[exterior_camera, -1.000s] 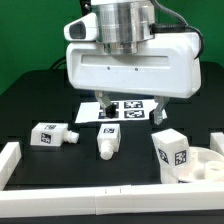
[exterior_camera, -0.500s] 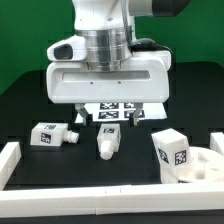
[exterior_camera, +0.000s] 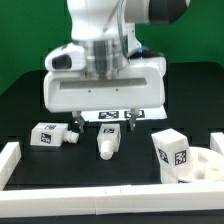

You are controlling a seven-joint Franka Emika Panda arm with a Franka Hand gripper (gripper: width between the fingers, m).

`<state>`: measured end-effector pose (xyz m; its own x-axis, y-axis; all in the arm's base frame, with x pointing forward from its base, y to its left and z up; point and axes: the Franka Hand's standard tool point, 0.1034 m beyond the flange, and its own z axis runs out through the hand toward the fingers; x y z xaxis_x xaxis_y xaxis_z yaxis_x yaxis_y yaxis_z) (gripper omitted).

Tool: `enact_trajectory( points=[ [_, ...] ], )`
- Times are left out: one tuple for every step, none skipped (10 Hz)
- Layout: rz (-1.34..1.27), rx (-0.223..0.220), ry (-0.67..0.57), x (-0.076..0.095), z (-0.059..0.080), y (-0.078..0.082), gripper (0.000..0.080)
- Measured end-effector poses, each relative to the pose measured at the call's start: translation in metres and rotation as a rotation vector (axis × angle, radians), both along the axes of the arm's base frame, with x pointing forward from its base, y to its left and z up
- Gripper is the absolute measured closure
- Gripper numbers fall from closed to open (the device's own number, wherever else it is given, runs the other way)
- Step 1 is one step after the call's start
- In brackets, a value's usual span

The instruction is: Assemble stool

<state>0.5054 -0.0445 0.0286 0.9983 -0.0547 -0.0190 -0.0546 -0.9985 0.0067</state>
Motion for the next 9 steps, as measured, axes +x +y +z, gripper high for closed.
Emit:
enact_trajectory(
  points=[
    [0.001,-0.009,0.003,-0.0032,-0.0092,-0.0006,0.0150],
    [-0.001,-0.020,-0.003,-0.0077,-0.0162,0.0016,0.0150],
    [0.002,-0.021,-0.001,-0.0102,-0.0187,0.0052,0.0150],
    [-0.001,-0.021,-0.004,-0.0086,-0.0177,0.0035,0.0150],
    [-0.002,-0.022,-0.003,-0.0089,-0.0182,0.0030,0.0238],
    [-0.002,-0.022,-0.001,-0.0093,-0.0187,0.0031,0.0422],
    [-0.002,-0.022,-0.002,-0.0090,-0.0185,0.0030,0.0466],
    [0.006,-0.023,-0.002,-0.0089,-0.0185,0.0030,0.0466],
    [0.025,-0.025,-0.001,-0.0086,-0.0184,0.0047,0.0465]
  ],
)
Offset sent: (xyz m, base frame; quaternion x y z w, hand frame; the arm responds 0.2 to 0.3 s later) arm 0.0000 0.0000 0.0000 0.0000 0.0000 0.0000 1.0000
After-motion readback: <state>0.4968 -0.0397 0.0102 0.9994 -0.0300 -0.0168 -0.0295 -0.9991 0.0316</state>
